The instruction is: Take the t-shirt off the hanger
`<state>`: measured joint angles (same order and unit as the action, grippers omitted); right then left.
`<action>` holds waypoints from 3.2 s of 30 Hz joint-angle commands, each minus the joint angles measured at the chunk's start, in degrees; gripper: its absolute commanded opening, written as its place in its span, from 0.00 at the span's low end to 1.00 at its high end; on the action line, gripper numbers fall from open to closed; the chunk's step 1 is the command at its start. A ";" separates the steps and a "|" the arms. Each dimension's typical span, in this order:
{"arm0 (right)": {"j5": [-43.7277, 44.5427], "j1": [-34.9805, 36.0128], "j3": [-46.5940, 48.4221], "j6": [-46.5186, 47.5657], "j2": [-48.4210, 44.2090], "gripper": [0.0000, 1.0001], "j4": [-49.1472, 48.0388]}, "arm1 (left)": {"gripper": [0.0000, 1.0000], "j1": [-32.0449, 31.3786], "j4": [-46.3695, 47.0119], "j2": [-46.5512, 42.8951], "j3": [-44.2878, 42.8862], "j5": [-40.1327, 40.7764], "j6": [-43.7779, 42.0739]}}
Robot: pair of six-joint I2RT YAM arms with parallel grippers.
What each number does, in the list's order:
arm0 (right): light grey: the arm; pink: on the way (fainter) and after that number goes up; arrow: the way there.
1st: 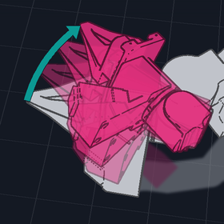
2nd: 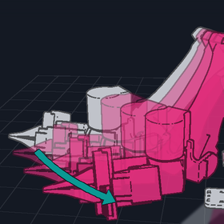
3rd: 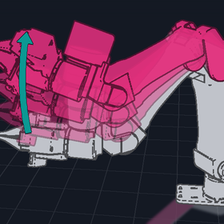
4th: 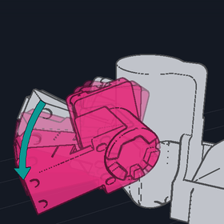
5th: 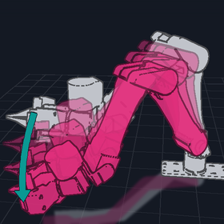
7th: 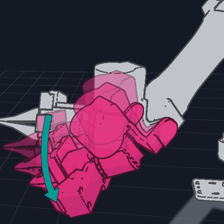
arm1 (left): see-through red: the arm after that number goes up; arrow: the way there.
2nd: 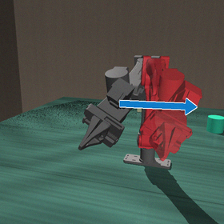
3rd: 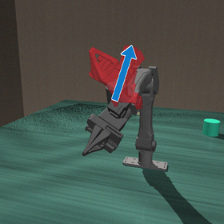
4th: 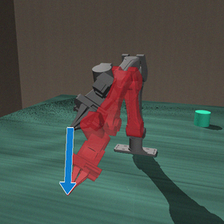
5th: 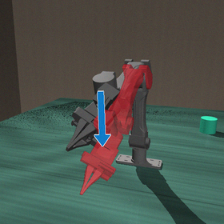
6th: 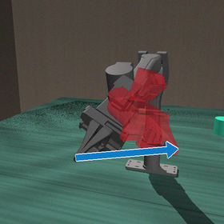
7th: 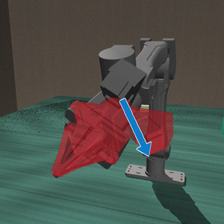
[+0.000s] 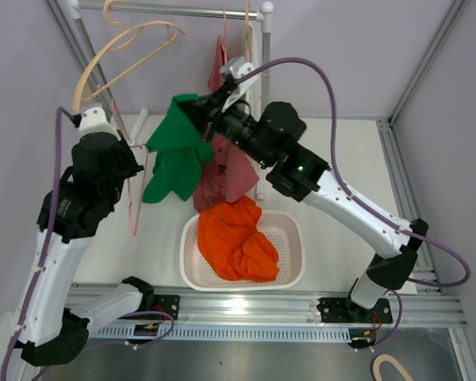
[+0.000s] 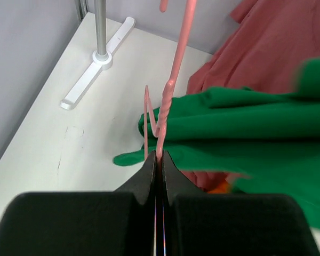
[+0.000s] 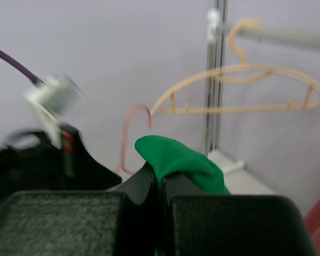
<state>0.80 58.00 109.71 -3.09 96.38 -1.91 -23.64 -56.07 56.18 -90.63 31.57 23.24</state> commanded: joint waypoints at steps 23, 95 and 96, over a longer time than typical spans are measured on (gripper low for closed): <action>13.78 2.91 -23.36 1.56 -26.21 0.00 -11.46 | 0.01 6.76 20.21 12.28 -10.70 -2.04 -5.22; 14.76 3.97 -47.04 -24.07 -40.93 0.96 29.25 | 0.38 29.27 31.56 44.99 -42.79 -36.77 -11.73; 14.50 3.97 -47.13 -24.07 -40.57 0.96 29.07 | 0.39 28.39 31.55 44.20 -42.88 -36.06 -12.60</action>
<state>16.34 62.06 62.67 -27.77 54.98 30.26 6.02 -27.03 107.07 -132.84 -6.28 11.51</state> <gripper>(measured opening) 0.959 0.383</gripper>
